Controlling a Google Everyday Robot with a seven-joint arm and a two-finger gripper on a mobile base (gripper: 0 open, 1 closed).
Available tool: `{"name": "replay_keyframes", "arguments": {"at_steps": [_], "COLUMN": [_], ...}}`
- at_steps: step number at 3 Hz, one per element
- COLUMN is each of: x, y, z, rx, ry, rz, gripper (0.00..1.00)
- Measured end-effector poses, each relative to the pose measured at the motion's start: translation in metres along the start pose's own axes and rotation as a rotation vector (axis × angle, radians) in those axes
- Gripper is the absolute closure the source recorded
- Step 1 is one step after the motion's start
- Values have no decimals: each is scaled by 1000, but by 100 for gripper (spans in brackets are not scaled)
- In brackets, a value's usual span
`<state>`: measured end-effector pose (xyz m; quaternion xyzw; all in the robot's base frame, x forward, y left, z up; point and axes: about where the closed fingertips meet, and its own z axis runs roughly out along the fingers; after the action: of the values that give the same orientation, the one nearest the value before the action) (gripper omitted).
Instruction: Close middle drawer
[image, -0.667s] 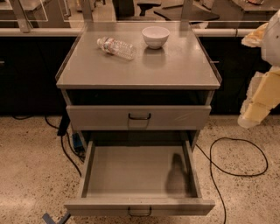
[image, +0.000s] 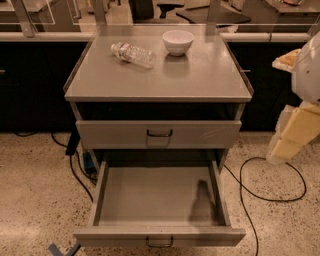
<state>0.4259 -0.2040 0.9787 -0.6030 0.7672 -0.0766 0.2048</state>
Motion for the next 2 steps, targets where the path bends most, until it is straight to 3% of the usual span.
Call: {"name": "replay_keyframes", "arguments": {"at_steps": [2], "x": [24], "y": [51], "z": [73], "rx": [-140], "ry": [-27], "rz": [63], "gripper": [0]}}
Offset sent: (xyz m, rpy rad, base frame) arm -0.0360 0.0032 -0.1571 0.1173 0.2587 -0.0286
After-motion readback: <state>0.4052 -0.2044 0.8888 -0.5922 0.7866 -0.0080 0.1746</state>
